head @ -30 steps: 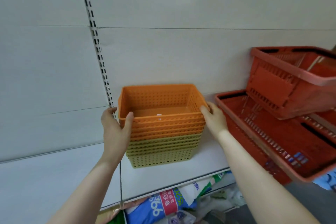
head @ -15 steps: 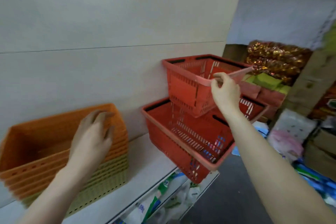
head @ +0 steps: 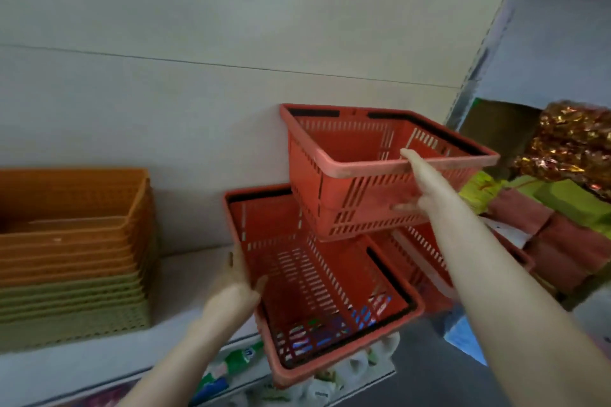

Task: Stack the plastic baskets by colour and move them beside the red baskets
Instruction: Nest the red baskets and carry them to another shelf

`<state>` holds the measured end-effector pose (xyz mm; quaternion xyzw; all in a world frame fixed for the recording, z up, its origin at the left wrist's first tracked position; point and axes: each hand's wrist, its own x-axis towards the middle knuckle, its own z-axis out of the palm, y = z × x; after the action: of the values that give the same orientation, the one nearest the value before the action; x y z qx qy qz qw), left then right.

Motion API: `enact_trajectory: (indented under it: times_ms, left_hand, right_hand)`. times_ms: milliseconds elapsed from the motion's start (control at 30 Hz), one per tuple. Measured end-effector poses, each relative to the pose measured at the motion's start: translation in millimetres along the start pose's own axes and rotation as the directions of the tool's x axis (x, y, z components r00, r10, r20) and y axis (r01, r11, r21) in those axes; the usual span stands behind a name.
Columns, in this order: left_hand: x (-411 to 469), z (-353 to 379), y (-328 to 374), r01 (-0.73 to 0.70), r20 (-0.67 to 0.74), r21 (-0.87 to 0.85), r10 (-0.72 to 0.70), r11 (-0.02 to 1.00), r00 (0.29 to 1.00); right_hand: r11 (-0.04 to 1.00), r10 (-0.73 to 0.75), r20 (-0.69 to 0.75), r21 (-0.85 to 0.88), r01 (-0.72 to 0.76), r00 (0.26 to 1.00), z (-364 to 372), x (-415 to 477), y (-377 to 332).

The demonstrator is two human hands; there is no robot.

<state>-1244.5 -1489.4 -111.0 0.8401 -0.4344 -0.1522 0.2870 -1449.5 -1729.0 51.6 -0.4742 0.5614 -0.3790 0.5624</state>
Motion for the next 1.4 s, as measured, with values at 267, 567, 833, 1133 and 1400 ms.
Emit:
enact_trajectory:
  times_ms: [267,567,833,1133,1400]
  left_hand:
    - [-13.1,1.1,3.7,0.278,0.058,-0.400,-0.279,0.873,0.959]
    - [-0.6,-15.2,-31.5,0.328,0.181,-0.709,-0.288,0.625,0.940]
    - [-16.3,-35.9,-34.1,0.262,0.224,-0.846,-0.137,0.464,0.965]
    - [-7.9,-39.9,-38.6,0.375,0.311,-0.880,-0.245,0.290,0.918]
    - [-12.1,-26.3,-18.3,0.243,0.133,-0.738,-0.217,0.629,0.967]
  right_hand:
    - [0.994,-0.036,0.114,0.111,0.023,0.993,-35.5,7.3,1.8]
    - [0.973,-0.227,0.091,0.065,0.222,0.970,-69.4,-19.8,17.7]
    - [0.850,-0.430,0.242,-0.216,0.481,0.870,-33.5,-30.3,28.9]
    - [0.774,-0.257,0.349,-0.484,0.408,0.901,-4.0,-24.0,66.6]
    - [0.617,-0.146,0.265,-0.729,0.297,0.953,21.2,-23.0,119.1]
